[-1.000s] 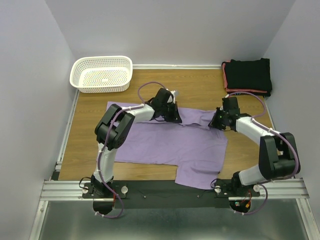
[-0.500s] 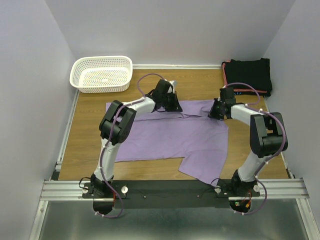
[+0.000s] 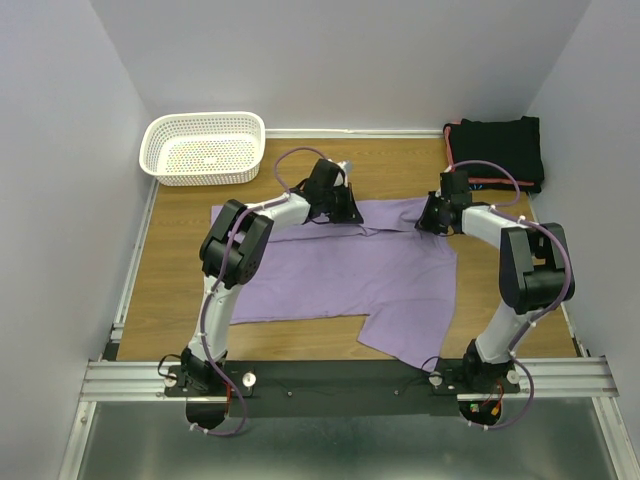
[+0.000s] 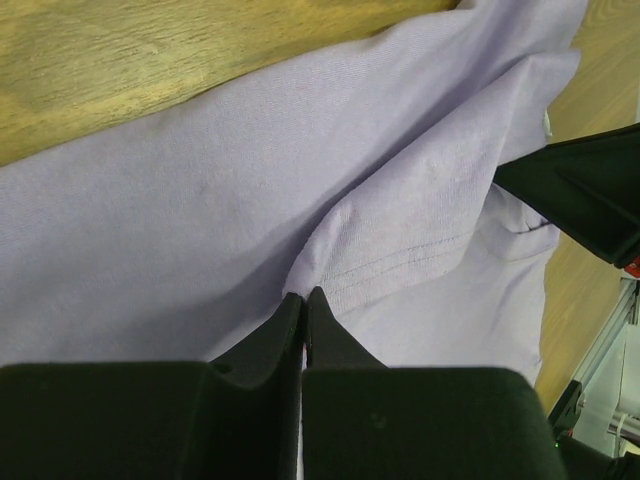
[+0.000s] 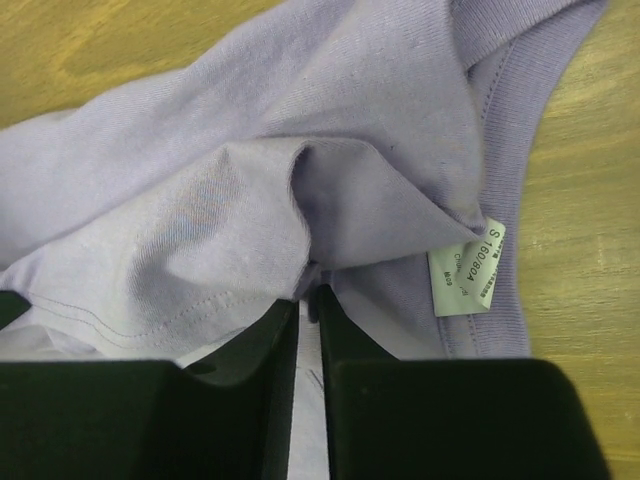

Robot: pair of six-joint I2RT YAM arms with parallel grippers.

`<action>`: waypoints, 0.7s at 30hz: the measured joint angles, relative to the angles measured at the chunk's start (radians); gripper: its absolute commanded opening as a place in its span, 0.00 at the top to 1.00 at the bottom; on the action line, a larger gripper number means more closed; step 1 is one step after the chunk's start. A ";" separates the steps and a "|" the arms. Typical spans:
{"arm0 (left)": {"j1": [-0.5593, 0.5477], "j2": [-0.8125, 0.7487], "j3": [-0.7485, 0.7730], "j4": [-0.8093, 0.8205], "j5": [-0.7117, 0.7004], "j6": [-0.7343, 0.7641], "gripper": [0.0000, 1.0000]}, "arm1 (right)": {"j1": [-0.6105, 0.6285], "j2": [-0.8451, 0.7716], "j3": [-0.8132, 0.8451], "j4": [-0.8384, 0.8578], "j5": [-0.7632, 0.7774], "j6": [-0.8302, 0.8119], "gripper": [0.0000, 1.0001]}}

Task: Fold and stack the t-shirts
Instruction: Fold the tshirt

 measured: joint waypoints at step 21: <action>-0.006 -0.112 -0.079 -0.045 0.000 0.002 0.93 | 0.000 -0.223 -0.008 -0.146 -0.015 0.013 0.99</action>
